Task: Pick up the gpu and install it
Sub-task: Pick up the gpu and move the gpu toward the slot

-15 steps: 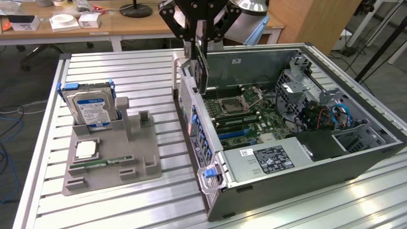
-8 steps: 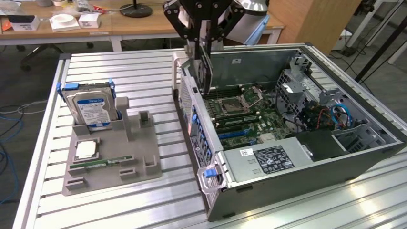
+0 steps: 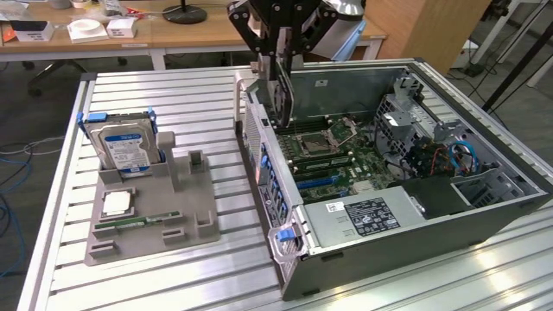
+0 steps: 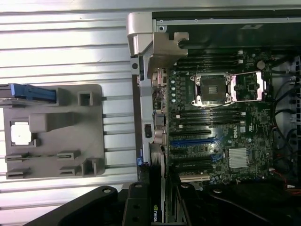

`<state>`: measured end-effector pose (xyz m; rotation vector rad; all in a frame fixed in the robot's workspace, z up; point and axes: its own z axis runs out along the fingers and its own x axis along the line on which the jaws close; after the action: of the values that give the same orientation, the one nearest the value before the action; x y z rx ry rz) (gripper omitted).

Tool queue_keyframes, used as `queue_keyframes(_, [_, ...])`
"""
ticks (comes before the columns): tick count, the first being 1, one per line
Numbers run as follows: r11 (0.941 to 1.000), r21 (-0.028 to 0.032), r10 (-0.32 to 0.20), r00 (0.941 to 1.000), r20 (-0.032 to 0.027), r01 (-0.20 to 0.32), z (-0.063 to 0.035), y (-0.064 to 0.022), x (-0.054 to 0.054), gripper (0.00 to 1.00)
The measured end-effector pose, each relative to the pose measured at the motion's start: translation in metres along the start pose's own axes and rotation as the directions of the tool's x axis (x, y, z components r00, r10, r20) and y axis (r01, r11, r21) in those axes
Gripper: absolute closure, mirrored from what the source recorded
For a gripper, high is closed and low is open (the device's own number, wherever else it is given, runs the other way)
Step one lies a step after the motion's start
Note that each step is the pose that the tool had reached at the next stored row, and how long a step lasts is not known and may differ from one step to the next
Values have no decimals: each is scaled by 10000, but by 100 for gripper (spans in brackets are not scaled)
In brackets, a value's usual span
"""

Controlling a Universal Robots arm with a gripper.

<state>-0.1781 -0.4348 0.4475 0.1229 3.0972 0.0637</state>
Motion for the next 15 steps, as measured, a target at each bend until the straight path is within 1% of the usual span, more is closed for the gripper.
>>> queue_keyframes(15, [10000,0,0,10000,0,0,5,10,-124,74])
